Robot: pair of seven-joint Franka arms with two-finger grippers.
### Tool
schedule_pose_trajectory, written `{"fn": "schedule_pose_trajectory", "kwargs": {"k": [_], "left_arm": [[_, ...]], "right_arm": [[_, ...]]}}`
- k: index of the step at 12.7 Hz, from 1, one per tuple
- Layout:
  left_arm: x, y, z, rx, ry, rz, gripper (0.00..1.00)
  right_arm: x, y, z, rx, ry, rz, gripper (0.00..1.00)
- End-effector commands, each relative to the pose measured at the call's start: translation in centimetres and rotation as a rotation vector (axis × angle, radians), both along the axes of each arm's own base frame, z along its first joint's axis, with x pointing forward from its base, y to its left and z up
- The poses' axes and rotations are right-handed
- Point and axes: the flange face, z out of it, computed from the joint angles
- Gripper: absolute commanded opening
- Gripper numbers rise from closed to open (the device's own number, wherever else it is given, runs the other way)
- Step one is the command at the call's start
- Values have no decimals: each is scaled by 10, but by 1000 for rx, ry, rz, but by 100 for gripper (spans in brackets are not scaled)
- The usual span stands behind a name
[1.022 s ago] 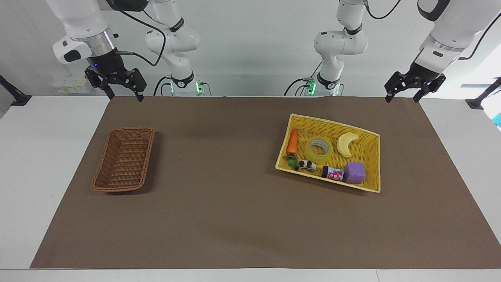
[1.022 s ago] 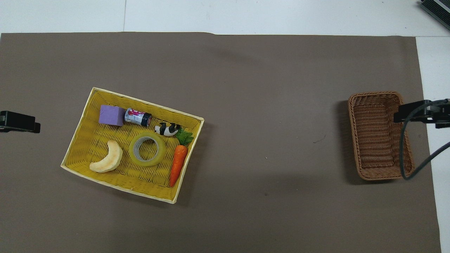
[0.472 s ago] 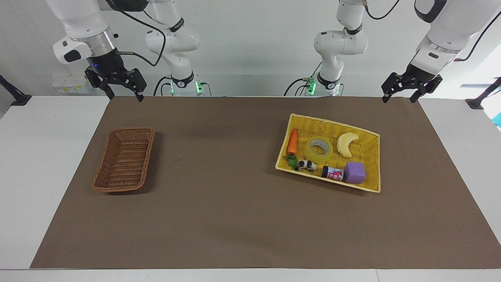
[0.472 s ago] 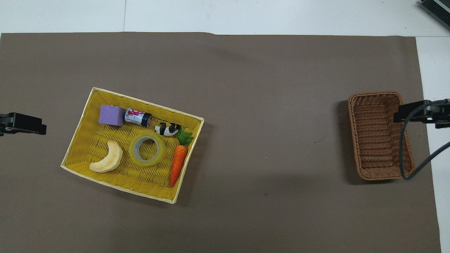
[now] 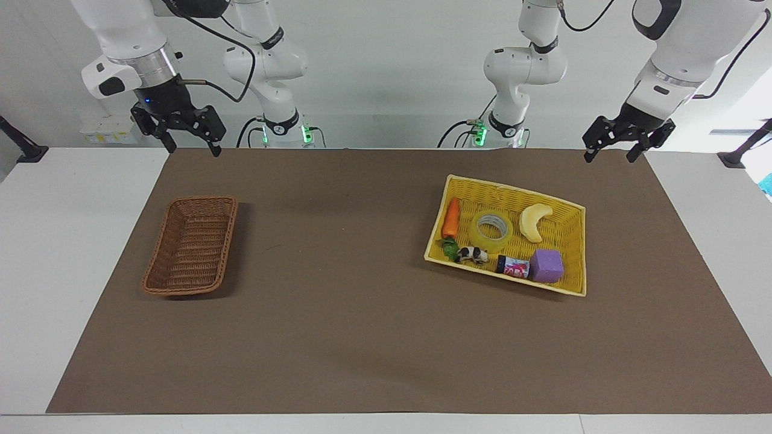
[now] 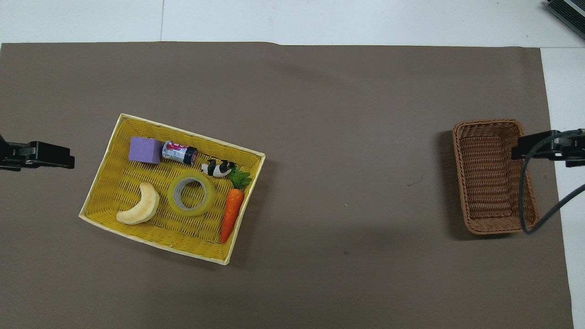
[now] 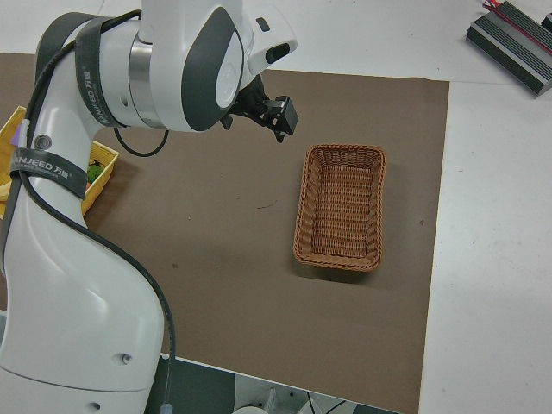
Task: Move tape to another basket
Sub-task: 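Reach the left gripper into the yellow tray down onto the tape roll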
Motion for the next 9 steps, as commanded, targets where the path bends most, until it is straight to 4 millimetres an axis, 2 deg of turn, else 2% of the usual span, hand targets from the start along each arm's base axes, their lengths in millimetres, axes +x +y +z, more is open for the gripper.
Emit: {"fn": "schedule_pose_trajectory", "kwargs": {"k": [1,5,9], "left_arm": [[-2,-4,-9,-7,-7,13,100],[7,-8,-41,-9,-41,32,100],[7,-11,-77,-8,-40,17,100]], "right_arm": [[-7,-3,0,4,-16,28,100],[-7,-3,-1,4,-13,28,100],[-7,-3,0,4,-14,26,100]]}}
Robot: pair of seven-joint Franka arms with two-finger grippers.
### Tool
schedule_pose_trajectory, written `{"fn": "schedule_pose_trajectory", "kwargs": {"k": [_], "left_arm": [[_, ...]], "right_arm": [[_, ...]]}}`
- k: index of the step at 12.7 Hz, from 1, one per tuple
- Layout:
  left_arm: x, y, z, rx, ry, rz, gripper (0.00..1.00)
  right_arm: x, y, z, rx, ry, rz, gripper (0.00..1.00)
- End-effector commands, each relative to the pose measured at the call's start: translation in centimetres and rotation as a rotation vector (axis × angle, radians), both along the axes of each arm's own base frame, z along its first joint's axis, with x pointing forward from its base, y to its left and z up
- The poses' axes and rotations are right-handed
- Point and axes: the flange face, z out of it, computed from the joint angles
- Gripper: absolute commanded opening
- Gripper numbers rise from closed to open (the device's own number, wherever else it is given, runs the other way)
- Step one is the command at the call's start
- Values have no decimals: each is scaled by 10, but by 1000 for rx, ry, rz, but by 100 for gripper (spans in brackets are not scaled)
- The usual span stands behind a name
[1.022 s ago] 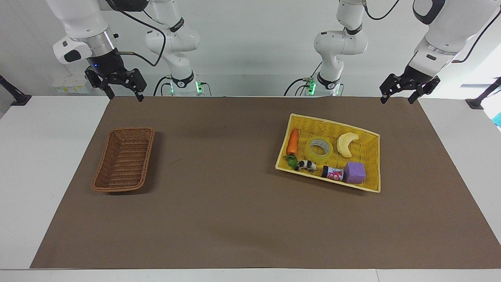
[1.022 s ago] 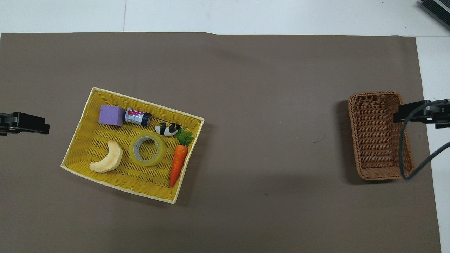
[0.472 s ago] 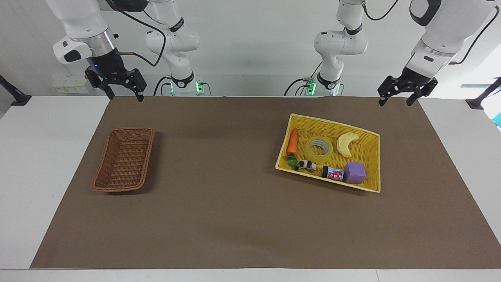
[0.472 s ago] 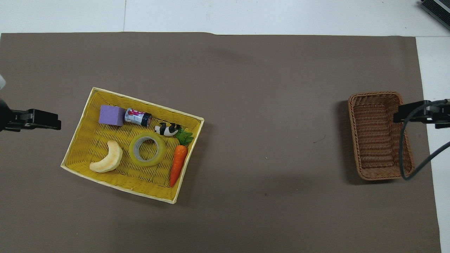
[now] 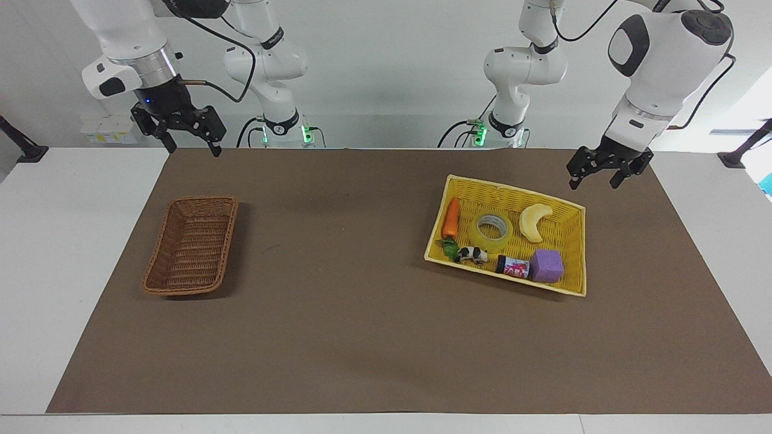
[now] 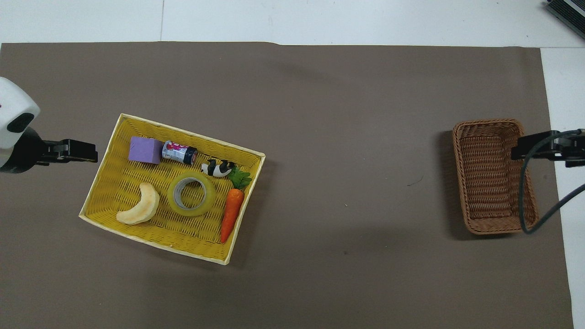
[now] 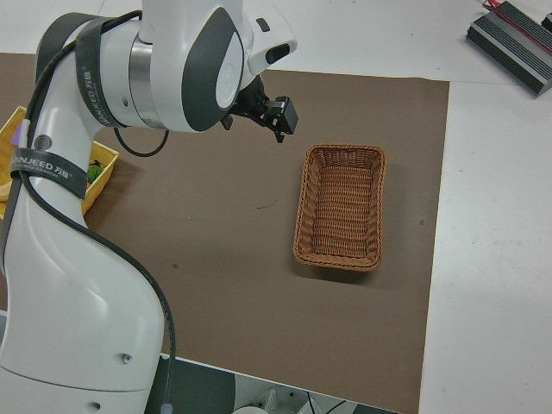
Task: Move tape to another basket
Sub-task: 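Reach the left gripper into the yellow tray down onto the tape roll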
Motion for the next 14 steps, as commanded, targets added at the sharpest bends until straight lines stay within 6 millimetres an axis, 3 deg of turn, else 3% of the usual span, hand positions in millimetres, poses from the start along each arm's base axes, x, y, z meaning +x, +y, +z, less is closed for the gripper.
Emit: {"fn": "schedule_pose_trajectory", "kwargs": {"k": [1,7,11,14], "left_arm": [[-6,-19,-27,-7,-16,-25,100],[-15,-52,-100,-3,-2,-85,100],[-10,-104,-183,19,59,-173,100],[-32,-112,-227,32,118,-188,100]], "right_arm": [[-7,-4,0,4,-15,25,100],[-7,-4,0,4,-12,25,100],[-7,-4,0,4,-12,25,100],[-7,-4,-1,4,-11,25,100]]}}
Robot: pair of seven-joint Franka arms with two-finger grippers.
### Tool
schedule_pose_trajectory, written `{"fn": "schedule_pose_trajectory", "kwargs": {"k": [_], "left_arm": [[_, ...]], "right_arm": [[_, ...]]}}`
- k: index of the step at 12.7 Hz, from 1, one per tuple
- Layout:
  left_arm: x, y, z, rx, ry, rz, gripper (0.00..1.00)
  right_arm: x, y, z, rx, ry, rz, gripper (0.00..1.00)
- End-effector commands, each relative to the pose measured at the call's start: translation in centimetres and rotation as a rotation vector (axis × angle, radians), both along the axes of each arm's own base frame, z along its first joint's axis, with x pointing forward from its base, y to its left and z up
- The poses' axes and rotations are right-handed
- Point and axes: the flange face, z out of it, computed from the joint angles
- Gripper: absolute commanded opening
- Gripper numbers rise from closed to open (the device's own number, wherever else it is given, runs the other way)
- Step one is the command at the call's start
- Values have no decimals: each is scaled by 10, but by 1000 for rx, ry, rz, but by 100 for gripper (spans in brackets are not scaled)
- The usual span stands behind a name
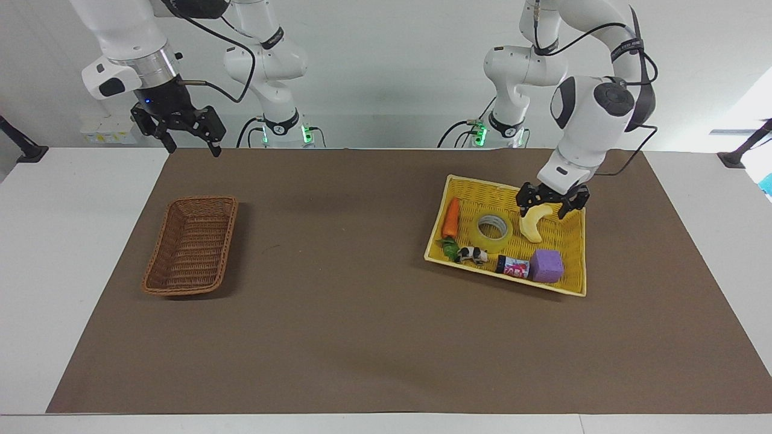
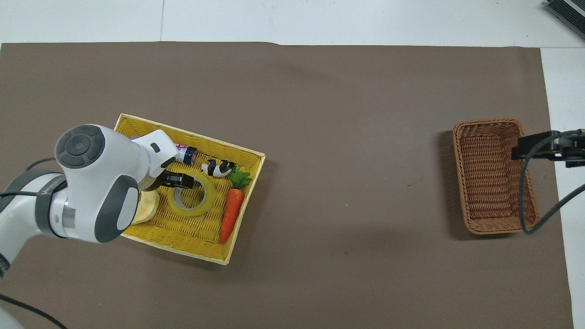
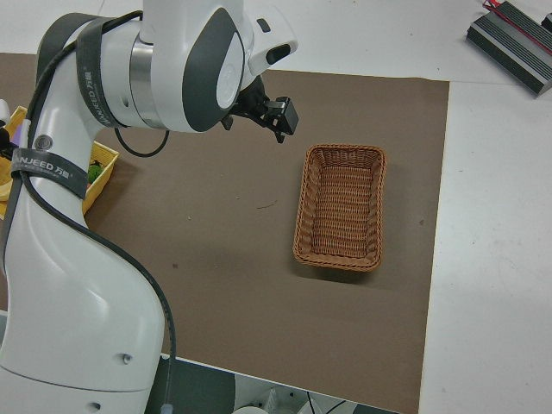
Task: Move tape to another basket
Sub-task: 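Reach the left gripper into the yellow tray down onto the tape roll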
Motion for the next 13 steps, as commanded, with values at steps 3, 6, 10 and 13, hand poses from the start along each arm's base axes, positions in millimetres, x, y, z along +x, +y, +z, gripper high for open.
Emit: {"fn": "schedule_pose_trajectory", "kwargs": {"k": [3,6,10,13], "left_arm": [[-34,1,-31,-2,7,-11,100],[-36,2,-39,-2,1,-11,53],[-35,3,-38,2,16,-8,8],[-30,4,-32,10,29,63,0]], "right_arm": [[-7,-4,0,4,-12,26,100],[-7,-4,0,4,-12,26,100],[-7,-4,0,4,-12,26,100],[-7,-4,0,4,-12,24,100]]}}
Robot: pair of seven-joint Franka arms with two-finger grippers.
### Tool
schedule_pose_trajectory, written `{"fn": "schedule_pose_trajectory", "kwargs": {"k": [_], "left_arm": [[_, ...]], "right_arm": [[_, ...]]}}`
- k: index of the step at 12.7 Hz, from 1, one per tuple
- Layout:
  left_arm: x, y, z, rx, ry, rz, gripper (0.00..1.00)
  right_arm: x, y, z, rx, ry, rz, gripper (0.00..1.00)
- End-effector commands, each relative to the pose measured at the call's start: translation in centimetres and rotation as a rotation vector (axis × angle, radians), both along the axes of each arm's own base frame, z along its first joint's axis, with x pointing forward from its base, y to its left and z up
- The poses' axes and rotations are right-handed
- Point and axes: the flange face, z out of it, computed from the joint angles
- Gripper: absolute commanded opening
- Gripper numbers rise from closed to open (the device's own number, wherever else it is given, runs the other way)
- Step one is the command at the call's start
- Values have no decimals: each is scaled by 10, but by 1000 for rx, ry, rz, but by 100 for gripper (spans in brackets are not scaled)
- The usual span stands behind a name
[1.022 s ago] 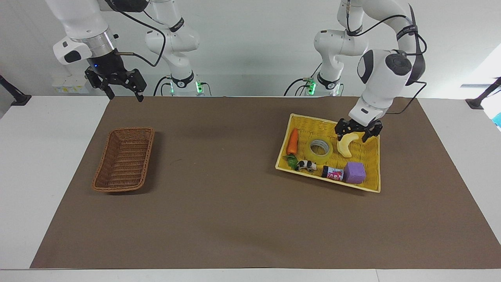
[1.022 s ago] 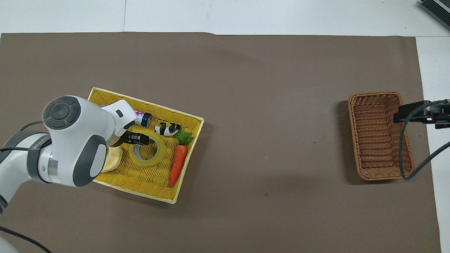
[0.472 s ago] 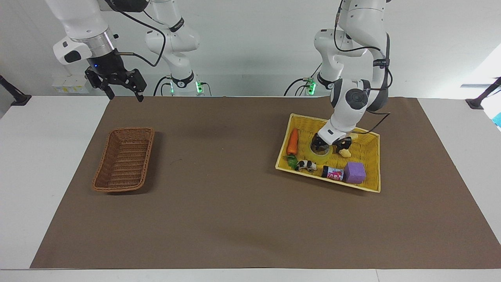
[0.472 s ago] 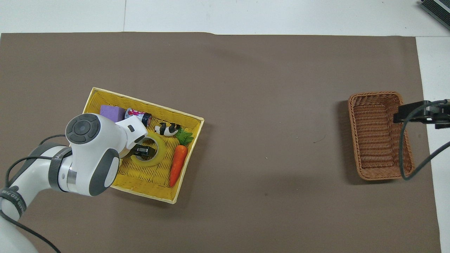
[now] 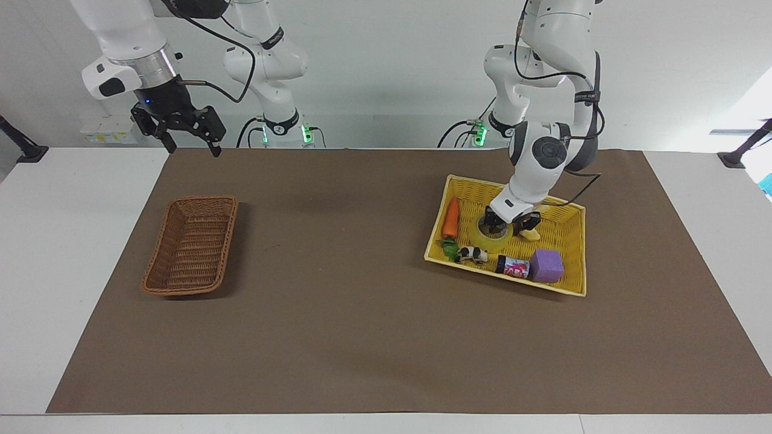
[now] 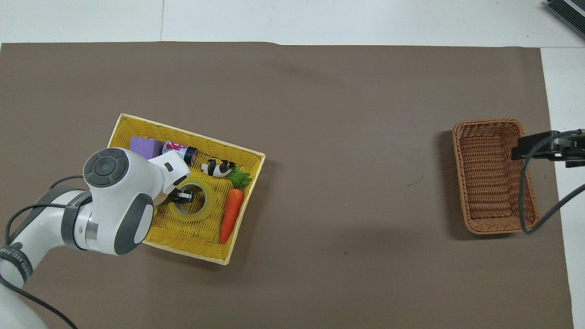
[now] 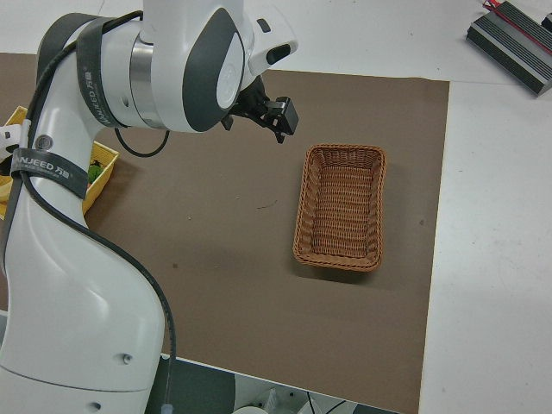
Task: Move tape to another basket
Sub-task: 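Lift the tape with the left gripper while the right gripper approaches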
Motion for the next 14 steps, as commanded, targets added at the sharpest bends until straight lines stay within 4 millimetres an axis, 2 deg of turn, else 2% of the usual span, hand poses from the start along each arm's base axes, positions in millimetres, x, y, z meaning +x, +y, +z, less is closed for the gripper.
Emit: {"fn": "schedule_pose_trajectory", "kwargs": {"k": [1,3,7,10,12,14], "left_arm": [[-1,2,15,-1,-1,65,0],[10,-1,30,-9,-24,66,0],[30,-5,74,-8,-22,105,0],[45,-9,132,-17,17,161,0],[53,-7,172,-86,45,214,0],[55,-15,212,-133,80,273,0]], "right_arm": [[-7,-3,1,5,-12,26,100],[-7,-2,1,7,-15,27,100],[-6,4,2,14,-19,33,100],[-5,16,2,15,-22,53,100],[-5,37,3,49,-25,78,100],[-7,55,3,112,-22,99,100]]}}
